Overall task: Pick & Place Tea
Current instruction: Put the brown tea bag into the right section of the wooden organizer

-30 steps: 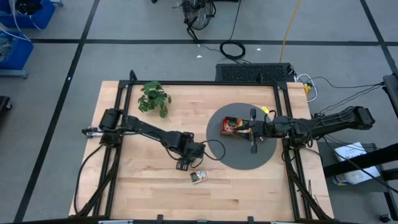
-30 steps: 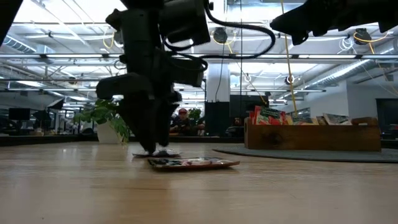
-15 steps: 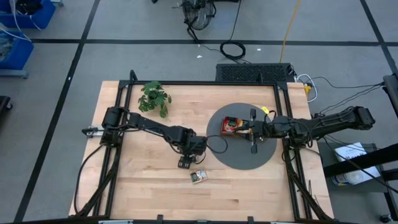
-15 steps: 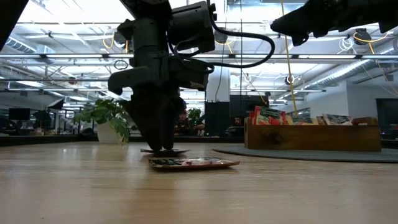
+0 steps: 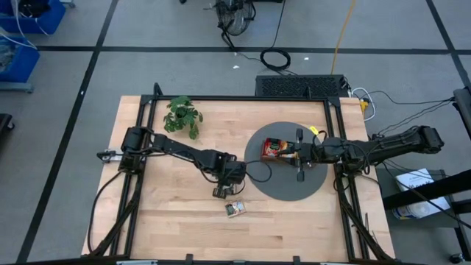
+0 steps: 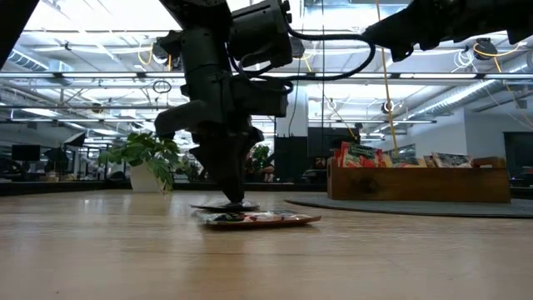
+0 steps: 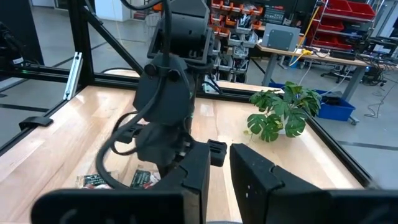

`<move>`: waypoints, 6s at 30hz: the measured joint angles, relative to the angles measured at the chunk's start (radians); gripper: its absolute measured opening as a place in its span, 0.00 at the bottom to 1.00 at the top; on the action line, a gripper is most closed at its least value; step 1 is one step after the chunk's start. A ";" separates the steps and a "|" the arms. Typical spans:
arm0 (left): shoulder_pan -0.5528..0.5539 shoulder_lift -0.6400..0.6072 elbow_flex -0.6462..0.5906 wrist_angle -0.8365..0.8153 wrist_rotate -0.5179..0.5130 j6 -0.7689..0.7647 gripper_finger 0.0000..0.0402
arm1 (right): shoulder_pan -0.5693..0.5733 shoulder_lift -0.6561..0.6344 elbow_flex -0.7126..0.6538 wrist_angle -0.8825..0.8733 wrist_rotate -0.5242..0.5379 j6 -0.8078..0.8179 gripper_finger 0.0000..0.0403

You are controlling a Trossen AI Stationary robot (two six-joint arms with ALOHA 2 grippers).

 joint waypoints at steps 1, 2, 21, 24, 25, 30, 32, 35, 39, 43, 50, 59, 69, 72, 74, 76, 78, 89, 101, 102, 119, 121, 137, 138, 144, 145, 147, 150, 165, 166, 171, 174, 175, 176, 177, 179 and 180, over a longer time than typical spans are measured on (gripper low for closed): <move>-0.002 -0.015 0.000 -0.007 -0.004 0.034 0.03 | 0.000 0.000 0.000 0.000 0.000 0.000 0.14; -0.007 -0.023 -0.001 -0.012 -0.014 0.062 0.05 | 0.000 0.000 0.000 0.000 0.000 0.000 0.14; -0.179 -0.082 -0.005 -0.003 -0.380 0.068 0.82 | 0.001 0.000 0.000 0.001 0.000 -0.002 0.14; -0.179 -0.082 -0.005 -0.030 -0.339 -0.048 0.87 | 0.002 0.000 0.000 0.001 0.000 -0.003 0.14; -0.179 -0.082 -0.005 -0.032 -0.320 -0.103 0.88 | 0.002 0.000 0.000 0.001 0.000 -0.005 0.14; -0.170 -0.084 0.023 0.009 -0.147 -0.539 0.91 | 0.002 0.000 0.000 0.001 0.000 -0.016 0.14; -0.156 -0.084 0.038 0.041 -0.122 -0.745 0.91 | 0.002 0.000 0.000 0.001 0.000 -0.027 0.13; -0.133 -0.084 0.060 0.048 -0.151 -1.010 0.89 | 0.002 0.000 0.000 0.001 0.000 -0.030 0.14; -0.101 -0.079 0.054 0.009 -0.229 -1.323 0.87 | 0.002 0.000 0.000 0.001 0.000 -0.030 0.14; -0.085 -0.064 0.031 -0.054 -0.182 -1.482 0.84 | 0.002 0.000 0.000 0.001 -0.003 -0.027 0.13; -0.090 -0.052 0.013 -0.045 -0.137 -1.617 0.75 | 0.002 -0.004 0.000 0.016 -0.003 -0.026 0.14; -0.099 -0.034 0.017 -0.039 -0.102 -1.670 0.72 | 0.002 -0.005 0.000 0.031 -0.004 -0.011 0.13; -0.118 0.045 0.024 -0.026 -0.049 -1.603 0.67 | 0.002 -0.005 0.000 0.029 -0.004 -0.011 0.13; -0.118 0.042 0.023 -0.045 -0.046 -1.603 0.56 | 0.002 -0.005 0.000 0.028 -0.004 -0.011 0.14; -0.121 0.042 0.030 -0.073 -0.056 -1.594 0.46 | 0.002 -0.005 0.000 0.030 -0.004 -0.011 0.14; -0.126 0.044 0.036 -0.094 -0.071 -1.583 0.35 | 0.002 -0.005 0.000 0.031 -0.004 -0.011 0.13; -0.131 0.044 0.037 -0.093 -0.082 -1.558 0.26 | 0.002 -0.005 0.000 0.031 -0.004 -0.011 0.14; -0.135 0.044 0.050 -0.003 0.055 -1.502 0.23 | 0.002 -0.005 0.000 0.034 -0.004 -0.008 0.14; -0.122 0.037 0.076 0.058 0.273 -1.611 0.95 | 0.002 -0.005 0.000 0.031 -0.003 -0.009 0.14; -0.121 0.037 0.076 0.049 0.277 -1.637 0.97 | 0.002 -0.005 0.000 0.031 -0.004 -0.009 0.14; -0.170 0.085 0.090 -0.077 0.082 -1.606 0.94 | 0.002 -0.005 0.000 0.034 -0.003 -0.017 0.14; -0.169 0.085 0.090 -0.056 0.072 -1.587 0.94 | 0.002 -0.005 0.000 0.034 -0.003 -0.018 0.14; -0.196 0.085 0.090 -0.087 -0.065 -1.492 0.94 | 0.002 -0.005 0.000 0.044 -0.003 -0.026 0.14; -0.195 0.085 0.090 -0.090 -0.064 -1.485 0.94 | 0.002 -0.005 0.000 0.044 -0.003 -0.026 0.14; -0.180 0.085 0.090 -0.330 -0.004 -1.492 0.94 | 0.002 -0.004 0.000 0.041 -0.003 -0.026 0.14; -0.180 0.085 0.090 -0.361 -0.001 -1.490 0.94 | 0.002 -0.004 0.000 0.042 -0.003 -0.026 0.14; -0.181 0.085 0.090 -0.389 -0.012 -1.477 0.94 | 0.002 -0.004 0.000 0.042 -0.003 -0.026 0.14; -0.182 0.085 0.090 -0.341 -0.033 -1.453 0.94 | 0.002 -0.004 0.000 0.042 -0.003 -0.026 0.14; -0.181 0.085 0.089 -0.287 0.020 -1.441 0.43 | 0.002 -0.004 0.000 0.039 -0.003 -0.026 0.14; -0.180 0.085 0.089 -0.286 0.022 -1.427 0.38 | 0.002 -0.004 0.000 0.038 -0.003 -0.026 0.14; -0.183 0.085 0.088 -0.288 0.040 -1.408 0.17 | 0.002 -0.005 0.000 0.038 -0.003 -0.026 0.14; -0.183 0.085 0.088 -0.292 0.044 -1.381 0.04 | 0.002 -0.004 0.000 0.038 -0.003 -0.026 0.14; -0.180 0.085 0.088 -0.292 0.044 -1.373 0.03 | 0.002 -0.004 0.000 0.038 -0.003 -0.026 0.14; -0.178 0.085 0.088 -0.292 0.044 -1.364 0.02 | 0.002 -0.004 0.000 0.038 -0.003 -0.026 0.14; -0.178 0.085 0.088 -0.292 0.044 -1.354 0.02 | 0.002 -0.004 0.000 0.038 -0.003 -0.026 0.14; -0.177 0.084 0.088 -0.293 0.043 -1.333 0.01 | 0.002 -0.004 0.000 0.038 -0.003 -0.026 0.14; -0.175 0.076 0.088 -0.298 0.037 -1.320 0.01 | 0.002 -0.005 0.000 0.038 -0.003 -0.026 0.14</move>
